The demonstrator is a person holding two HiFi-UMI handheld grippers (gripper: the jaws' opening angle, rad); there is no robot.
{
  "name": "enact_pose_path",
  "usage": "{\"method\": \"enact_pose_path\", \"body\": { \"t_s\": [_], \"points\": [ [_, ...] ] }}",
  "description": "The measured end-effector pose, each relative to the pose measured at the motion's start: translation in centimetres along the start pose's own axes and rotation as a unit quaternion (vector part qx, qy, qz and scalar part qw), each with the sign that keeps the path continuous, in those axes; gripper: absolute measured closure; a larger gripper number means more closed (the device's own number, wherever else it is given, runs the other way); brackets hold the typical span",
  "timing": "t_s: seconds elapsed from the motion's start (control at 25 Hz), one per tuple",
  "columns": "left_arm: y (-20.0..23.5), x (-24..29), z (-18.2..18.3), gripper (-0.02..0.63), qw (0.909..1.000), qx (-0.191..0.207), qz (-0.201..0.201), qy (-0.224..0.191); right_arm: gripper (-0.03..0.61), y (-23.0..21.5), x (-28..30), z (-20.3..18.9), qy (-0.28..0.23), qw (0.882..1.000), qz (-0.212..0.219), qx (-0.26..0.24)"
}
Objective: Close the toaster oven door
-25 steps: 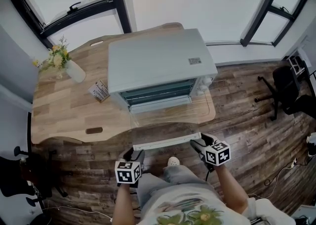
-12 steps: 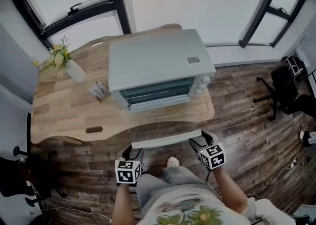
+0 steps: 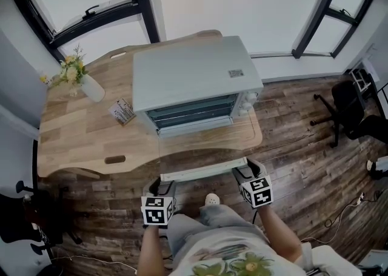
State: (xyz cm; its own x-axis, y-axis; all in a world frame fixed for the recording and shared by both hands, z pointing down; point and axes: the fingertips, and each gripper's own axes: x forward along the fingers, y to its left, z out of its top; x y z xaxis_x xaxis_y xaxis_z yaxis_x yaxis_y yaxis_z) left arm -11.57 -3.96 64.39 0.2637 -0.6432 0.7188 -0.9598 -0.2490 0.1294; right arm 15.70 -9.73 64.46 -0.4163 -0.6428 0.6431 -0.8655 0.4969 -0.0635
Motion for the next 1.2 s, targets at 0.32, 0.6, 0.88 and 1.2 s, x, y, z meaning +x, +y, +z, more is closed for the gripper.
{"method": "enact_pose_path", "body": {
  "t_s": [0.32, 0.6, 0.88, 1.2],
  "points": [
    [0.0, -0.1, 0.2, 0.395, 1.0000, 0.000, 0.000, -0.001, 0.347, -0.1, -0.2, 0.0, 0.001, 0.999, -0.025, 0.021],
    [-0.1, 0.0, 0.1, 0.396, 1.0000, 0.001, 0.000, 0.002, 0.364, -0.4, -0.1, -0.5, 0.023, 0.998, -0.050, 0.039],
    [0.0, -0.2, 0.3, 0.396, 1.0000, 0.001, -0.003, 0.000, 0.459, 0.0, 0.1, -0.6, 0.029, 0.996, -0.038, 0.078],
    [-0.1, -0.7, 1.2, 0.396, 0.9998, -0.004, -0.006, -0.019, 0.505, 0.3, -0.5, 0.5, -0.001, 0.997, -0.041, 0.064]
  ]
}}
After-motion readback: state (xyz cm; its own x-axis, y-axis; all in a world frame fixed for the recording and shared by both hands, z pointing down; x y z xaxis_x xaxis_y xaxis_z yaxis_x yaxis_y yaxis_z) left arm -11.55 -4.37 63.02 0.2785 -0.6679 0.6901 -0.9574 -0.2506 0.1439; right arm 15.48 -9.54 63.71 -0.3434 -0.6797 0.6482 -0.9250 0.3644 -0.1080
